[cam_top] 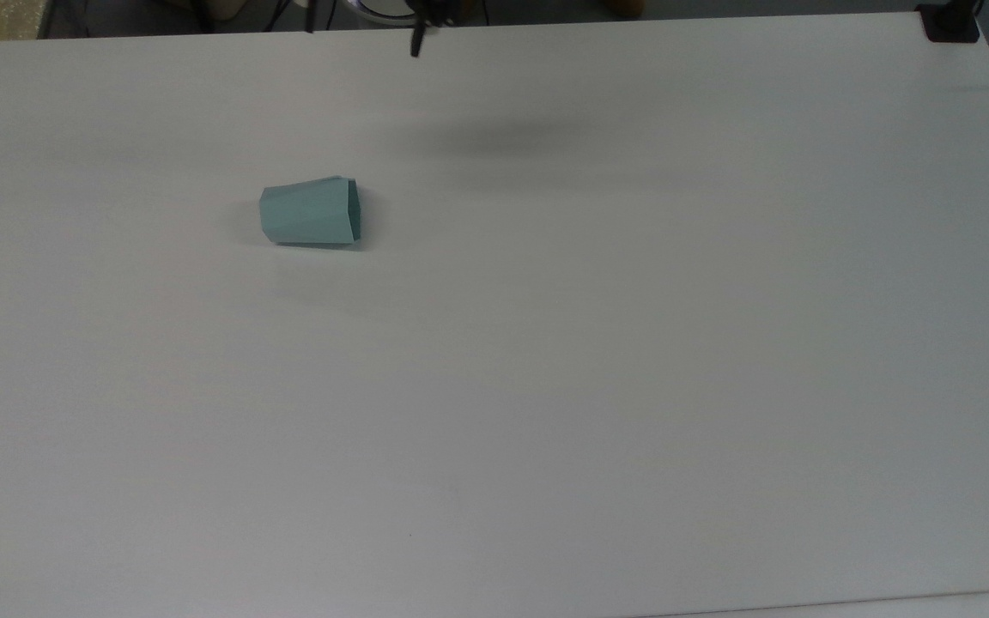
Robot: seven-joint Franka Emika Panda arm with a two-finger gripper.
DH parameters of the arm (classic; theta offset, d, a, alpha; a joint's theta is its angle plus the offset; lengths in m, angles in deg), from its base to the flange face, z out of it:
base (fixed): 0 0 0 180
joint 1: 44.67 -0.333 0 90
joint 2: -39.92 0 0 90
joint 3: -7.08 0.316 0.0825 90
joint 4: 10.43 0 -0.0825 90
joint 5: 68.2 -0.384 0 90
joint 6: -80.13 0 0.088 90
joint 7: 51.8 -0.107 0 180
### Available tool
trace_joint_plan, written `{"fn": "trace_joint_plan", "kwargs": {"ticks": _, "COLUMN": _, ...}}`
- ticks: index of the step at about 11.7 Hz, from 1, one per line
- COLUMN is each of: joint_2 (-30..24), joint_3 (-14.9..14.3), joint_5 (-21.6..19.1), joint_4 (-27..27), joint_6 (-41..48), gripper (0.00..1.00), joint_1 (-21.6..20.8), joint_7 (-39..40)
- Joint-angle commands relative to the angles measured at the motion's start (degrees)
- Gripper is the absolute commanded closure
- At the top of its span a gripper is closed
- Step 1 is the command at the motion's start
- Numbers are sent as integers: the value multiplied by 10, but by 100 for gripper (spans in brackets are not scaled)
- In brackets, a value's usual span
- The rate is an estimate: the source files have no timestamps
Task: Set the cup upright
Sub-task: 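Move the open gripper down toward the teal cup's open rim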
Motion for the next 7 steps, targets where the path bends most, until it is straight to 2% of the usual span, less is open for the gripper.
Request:
{"fn": "trace_joint_plan", "kwargs": {"ticks": 1, "joint_2": 56, "joint_3": 47, "joint_5": 168, "joint_4": -17, "joint_6": 9, "gripper": 0, "joint_1": -58, "joint_7": -154}}
{"fn": "trace_joint_plan", "kwargs": {"ticks": 2, "joint_2": 73, "joint_3": 54, "joint_5": 233, "joint_4": -41, "joint_6": 13, "gripper": 0, "joint_1": -85, "joint_7": -205}}
{"fn": "trace_joint_plan", "kwargs": {"ticks": 3, "joint_2": 85, "joint_3": 54, "joint_5": 280, "joint_4": -73, "joint_6": 15, "gripper": 0, "joint_1": -107, "joint_7": -235}}
{"fn": "trace_joint_plan", "kwargs": {"ticks": 4, "joint_2": 97, "joint_3": 54, "joint_5": 308, "joint_4": -96, "joint_6": 15, "gripper": 0, "joint_1": -122, "joint_7": -240}}
{"fn": "trace_joint_plan", "kwargs": {"ticks": 7, "joint_2": 148, "joint_3": 54, "joint_5": 334, "joint_4": -110, "joint_6": 23, "gripper": 0, "joint_1": -126, "joint_7": -257}}
